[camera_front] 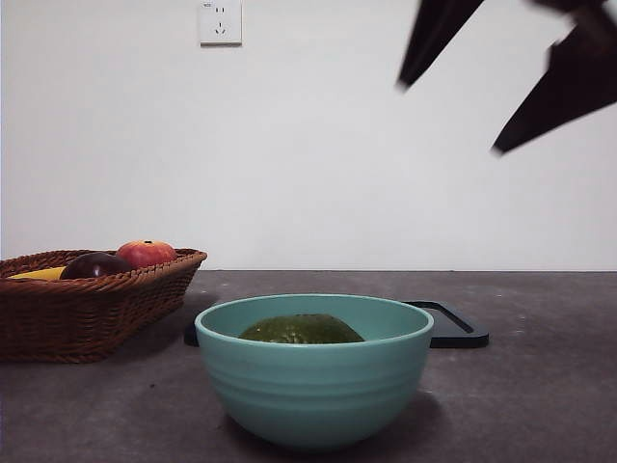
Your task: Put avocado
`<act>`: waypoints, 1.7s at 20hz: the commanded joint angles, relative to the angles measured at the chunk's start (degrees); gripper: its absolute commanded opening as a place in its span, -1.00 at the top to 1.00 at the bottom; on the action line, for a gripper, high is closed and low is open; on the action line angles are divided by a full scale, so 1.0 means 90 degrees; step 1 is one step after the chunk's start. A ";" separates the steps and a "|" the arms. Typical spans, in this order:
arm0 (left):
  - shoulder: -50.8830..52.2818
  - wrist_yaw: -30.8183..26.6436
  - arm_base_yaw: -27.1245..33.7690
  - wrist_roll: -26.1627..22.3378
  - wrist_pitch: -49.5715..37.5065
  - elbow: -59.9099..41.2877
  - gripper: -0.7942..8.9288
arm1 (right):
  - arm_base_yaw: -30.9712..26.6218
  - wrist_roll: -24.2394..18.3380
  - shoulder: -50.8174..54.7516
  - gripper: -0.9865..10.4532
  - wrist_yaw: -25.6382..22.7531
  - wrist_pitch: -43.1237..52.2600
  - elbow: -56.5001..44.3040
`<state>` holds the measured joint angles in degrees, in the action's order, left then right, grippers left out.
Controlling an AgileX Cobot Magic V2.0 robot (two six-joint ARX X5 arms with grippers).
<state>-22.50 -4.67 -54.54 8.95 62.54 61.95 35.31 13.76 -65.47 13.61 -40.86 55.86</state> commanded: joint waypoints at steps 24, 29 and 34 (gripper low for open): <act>-0.0032 -0.0036 -0.0061 0.0095 -0.0090 0.0073 -0.12 | 0.0704 0.0046 -0.3296 0.82 -0.0352 0.0850 0.0646; -0.0032 -0.0036 -0.0061 0.0104 -0.0092 0.0073 -0.12 | 0.0325 0.0143 -0.3390 0.82 -0.0874 0.0525 0.1744; -0.0032 -0.0036 -0.0061 0.0107 -0.0092 0.0073 -0.12 | -0.0505 0.0095 -0.4461 0.82 -0.0845 0.0032 0.3536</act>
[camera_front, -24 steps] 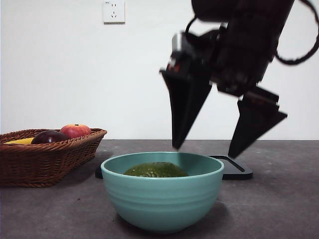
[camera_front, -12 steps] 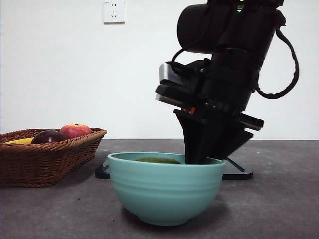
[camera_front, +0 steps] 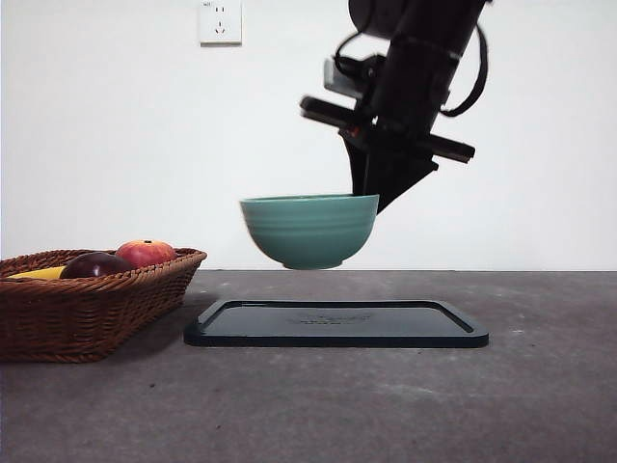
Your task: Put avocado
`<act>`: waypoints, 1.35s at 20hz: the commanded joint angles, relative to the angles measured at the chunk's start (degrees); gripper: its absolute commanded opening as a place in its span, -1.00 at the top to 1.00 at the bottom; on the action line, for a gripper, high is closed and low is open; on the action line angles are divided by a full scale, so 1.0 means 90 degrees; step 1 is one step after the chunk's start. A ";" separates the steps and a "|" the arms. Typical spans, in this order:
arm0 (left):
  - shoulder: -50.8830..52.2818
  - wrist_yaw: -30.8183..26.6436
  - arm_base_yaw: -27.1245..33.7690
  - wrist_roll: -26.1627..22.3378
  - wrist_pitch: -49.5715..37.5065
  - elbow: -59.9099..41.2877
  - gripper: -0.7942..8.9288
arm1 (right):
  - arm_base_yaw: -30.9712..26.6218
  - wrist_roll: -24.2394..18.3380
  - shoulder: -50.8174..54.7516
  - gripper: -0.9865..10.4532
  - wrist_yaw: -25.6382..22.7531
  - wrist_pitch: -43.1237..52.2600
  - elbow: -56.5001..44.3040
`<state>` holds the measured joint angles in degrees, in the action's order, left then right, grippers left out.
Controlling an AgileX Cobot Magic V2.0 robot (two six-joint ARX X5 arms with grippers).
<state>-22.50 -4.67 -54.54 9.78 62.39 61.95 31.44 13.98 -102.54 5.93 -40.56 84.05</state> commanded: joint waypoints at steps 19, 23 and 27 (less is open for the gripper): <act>-0.0032 -0.0036 -0.0061 0.0034 -0.0070 0.0073 -0.12 | -0.0600 -0.0138 -0.0828 -0.03 -0.0083 -0.0690 0.1588; -0.0032 -0.0036 -0.0061 -0.0049 -0.0073 0.0073 -0.12 | -0.0593 -0.0549 0.0374 -0.09 -0.0755 -0.2101 0.1545; -0.0032 -0.0036 -0.0061 -0.0148 -0.0075 0.0073 -0.12 | -0.0559 -0.0583 0.1831 -0.23 -0.0979 -0.2504 0.0714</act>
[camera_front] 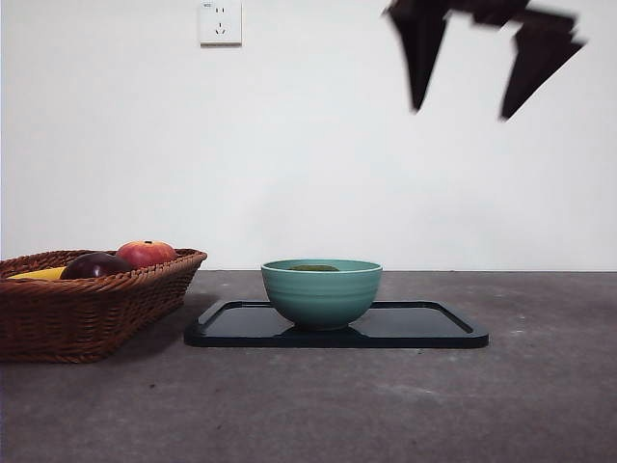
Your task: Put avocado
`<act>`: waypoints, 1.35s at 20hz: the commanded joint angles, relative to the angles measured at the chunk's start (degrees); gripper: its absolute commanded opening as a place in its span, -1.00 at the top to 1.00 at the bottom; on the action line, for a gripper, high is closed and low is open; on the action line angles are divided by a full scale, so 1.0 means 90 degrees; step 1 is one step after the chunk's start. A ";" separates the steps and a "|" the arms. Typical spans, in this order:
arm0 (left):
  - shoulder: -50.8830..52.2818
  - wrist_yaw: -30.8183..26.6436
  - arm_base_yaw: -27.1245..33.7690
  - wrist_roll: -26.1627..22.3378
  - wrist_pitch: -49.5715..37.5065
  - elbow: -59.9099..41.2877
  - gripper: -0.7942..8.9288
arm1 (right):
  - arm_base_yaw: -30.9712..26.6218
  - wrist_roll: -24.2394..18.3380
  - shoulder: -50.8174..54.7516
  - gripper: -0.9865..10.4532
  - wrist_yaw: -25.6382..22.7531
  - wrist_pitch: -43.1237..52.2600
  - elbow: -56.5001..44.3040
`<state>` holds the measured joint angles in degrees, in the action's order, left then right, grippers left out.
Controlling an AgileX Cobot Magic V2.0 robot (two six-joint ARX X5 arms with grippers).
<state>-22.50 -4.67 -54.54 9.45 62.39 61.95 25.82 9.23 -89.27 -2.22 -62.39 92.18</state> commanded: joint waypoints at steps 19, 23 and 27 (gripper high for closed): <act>-0.0032 -0.0034 -0.0061 -0.0092 -0.0073 0.0073 -0.12 | 0.1409 0.0605 0.6283 -0.23 0.0080 -0.0075 -0.3361; -0.0032 -0.0034 -0.0061 -0.0092 -0.0070 0.0073 -0.12 | 0.1409 0.0607 0.6278 -0.23 0.0075 -0.0068 -0.3361; -0.0032 -0.0036 -0.0061 -0.0097 -0.0068 0.0073 -0.01 | 0.1409 0.0607 0.6278 -0.21 0.0078 -0.0027 -0.3361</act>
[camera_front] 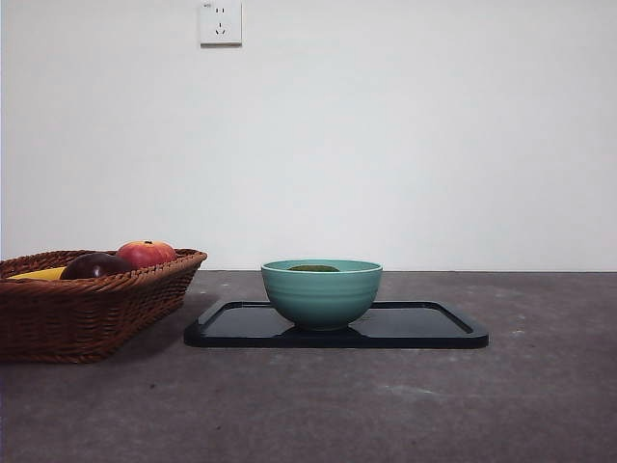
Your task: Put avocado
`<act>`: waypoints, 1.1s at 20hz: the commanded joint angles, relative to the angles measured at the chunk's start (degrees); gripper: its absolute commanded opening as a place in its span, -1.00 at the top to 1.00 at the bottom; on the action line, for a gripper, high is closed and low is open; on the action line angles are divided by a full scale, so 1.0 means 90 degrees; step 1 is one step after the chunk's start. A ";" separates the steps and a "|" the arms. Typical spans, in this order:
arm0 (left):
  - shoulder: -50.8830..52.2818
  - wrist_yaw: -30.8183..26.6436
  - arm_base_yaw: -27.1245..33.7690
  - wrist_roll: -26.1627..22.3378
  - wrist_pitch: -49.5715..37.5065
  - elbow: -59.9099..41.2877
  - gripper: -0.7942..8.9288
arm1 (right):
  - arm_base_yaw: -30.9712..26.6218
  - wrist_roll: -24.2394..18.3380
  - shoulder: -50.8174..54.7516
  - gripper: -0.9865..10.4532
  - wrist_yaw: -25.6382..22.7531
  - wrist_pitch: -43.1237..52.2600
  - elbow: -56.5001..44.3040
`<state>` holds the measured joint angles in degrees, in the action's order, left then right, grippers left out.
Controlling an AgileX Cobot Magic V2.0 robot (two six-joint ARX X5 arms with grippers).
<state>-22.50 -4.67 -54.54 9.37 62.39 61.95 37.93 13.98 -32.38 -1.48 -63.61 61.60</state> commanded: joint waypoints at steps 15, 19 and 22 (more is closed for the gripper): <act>-0.0032 -0.0034 -0.0061 -0.0087 -0.0070 0.0073 0.82 | 0.0063 0.0068 -0.0044 0.81 -0.0007 0.0112 0.0036; -0.0032 -0.0034 -0.0061 -0.0087 -0.0073 0.0073 0.82 | 0.0063 0.0068 -0.0044 0.81 -0.0005 0.0112 0.0036; -0.0032 -0.0034 -0.0061 -0.0085 -0.0073 0.0073 0.82 | 0.0063 0.0068 -0.0044 0.81 -0.0005 0.0112 0.0036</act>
<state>-22.50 -4.67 -54.54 9.32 62.39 61.95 37.93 13.98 -32.38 -1.50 -63.35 61.60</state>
